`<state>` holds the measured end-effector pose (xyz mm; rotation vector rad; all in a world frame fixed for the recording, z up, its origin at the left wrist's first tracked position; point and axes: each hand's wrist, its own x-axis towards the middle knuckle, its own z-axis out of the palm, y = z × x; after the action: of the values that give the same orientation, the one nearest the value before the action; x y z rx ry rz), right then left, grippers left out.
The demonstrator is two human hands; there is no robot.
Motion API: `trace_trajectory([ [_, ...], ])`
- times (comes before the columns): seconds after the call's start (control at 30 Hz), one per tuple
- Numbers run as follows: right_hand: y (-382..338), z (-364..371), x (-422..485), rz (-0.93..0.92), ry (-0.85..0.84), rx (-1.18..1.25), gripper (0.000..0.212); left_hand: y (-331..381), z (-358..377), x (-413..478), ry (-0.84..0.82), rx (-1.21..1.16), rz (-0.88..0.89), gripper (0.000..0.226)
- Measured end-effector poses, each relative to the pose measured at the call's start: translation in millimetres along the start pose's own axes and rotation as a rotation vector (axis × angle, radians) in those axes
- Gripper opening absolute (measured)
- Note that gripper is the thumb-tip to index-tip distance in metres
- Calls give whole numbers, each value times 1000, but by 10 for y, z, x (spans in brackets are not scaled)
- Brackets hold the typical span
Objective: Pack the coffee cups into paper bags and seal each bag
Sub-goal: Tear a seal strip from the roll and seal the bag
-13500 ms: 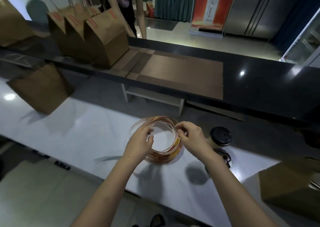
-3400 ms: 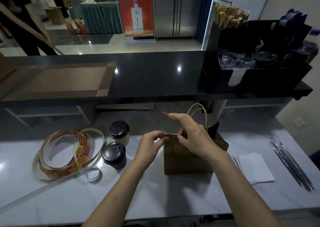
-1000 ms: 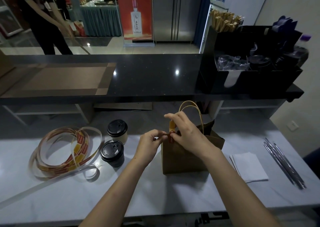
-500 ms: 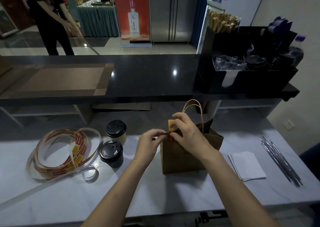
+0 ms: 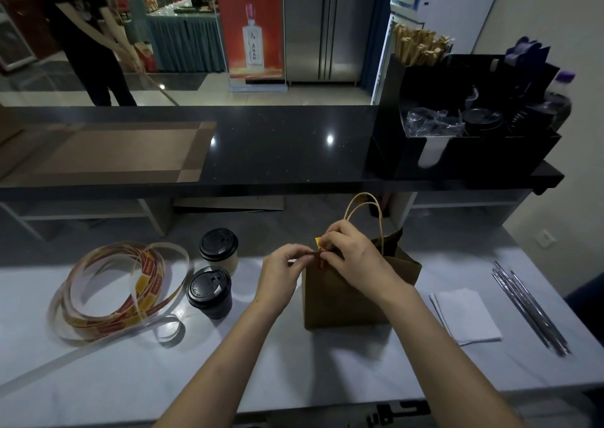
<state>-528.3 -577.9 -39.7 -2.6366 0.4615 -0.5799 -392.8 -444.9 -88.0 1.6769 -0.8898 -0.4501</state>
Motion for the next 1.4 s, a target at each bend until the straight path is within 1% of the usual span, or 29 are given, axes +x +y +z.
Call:
trace_trajectory([
  [0.1, -8, -6, 6, 13, -14, 2, 23, -4, -2, 4, -2, 11, -13, 14],
  [0.2, 0, 1, 3, 11, -25, 0, 19, -2, -2, 5, -9, 13, -23, 12],
  [0.67, -25, -25, 39, 59, -126, -30, 16, 21, 19, -3, 5, 71, -16, 12],
  [0.87, -51, -33, 64, 101, -209, -76, 21, 18, 39, 4, 25, 88, 7, 17],
  [1.1, -66, -18, 73, 116, -230, -113, 24, 5, 38, 11, 18, 83, -10, 15],
  [1.3, -73, -45, 66, 131, -252, -83, 24, 18, -17, 8, -19, 57, -30, 14],
  [1.4, -92, -86, 44, 143, -219, 5, 30, 52, -67, 12, -60, 36, -33, 18],
])
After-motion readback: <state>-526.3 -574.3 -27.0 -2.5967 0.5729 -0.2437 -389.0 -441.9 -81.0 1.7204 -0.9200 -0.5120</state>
